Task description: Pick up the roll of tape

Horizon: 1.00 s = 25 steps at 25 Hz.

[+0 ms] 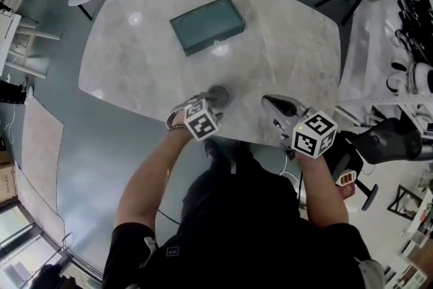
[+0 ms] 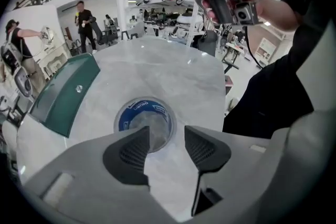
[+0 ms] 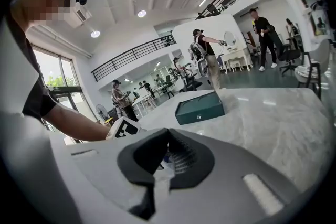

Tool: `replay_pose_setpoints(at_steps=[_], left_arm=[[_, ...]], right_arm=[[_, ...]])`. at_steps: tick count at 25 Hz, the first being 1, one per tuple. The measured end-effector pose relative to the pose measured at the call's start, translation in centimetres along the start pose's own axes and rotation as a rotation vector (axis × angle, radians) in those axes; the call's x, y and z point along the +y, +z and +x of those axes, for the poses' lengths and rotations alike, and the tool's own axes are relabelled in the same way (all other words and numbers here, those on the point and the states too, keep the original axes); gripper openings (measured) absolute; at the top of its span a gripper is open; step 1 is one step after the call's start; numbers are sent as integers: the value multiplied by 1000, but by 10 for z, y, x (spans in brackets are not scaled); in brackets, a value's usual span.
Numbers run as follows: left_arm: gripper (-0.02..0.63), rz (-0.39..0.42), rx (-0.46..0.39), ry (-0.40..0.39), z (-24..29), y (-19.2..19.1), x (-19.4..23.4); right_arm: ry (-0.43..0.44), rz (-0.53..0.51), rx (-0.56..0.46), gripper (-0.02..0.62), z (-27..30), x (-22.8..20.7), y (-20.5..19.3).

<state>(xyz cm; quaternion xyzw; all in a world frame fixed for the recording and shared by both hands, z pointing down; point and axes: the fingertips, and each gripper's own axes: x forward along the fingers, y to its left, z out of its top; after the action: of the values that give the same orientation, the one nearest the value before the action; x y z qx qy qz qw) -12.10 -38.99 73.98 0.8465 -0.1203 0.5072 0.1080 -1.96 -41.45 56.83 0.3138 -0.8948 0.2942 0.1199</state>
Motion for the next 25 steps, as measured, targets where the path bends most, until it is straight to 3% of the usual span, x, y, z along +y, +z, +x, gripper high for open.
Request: replay_pose_setpoints(at_steps=[5,8,11,19,25], left_arm=[[205,94,127,-4,20,-8,-5],[130,140,176,28,23,-8,-2],[92,145,174,61,22,2,-7],[64,-51,26,28,-16,35,-18],[63,-246,-143,136,-85,47,12]], right_arm=[[-3,6,2,3,-7,-5,-6],[5,2,1,3,-9,-5,-4],[16,-8,-3,3,-14,-5,0],[36,-60,-28,3,-34,5,25],[63,-122,-37,3,-40,15,48]])
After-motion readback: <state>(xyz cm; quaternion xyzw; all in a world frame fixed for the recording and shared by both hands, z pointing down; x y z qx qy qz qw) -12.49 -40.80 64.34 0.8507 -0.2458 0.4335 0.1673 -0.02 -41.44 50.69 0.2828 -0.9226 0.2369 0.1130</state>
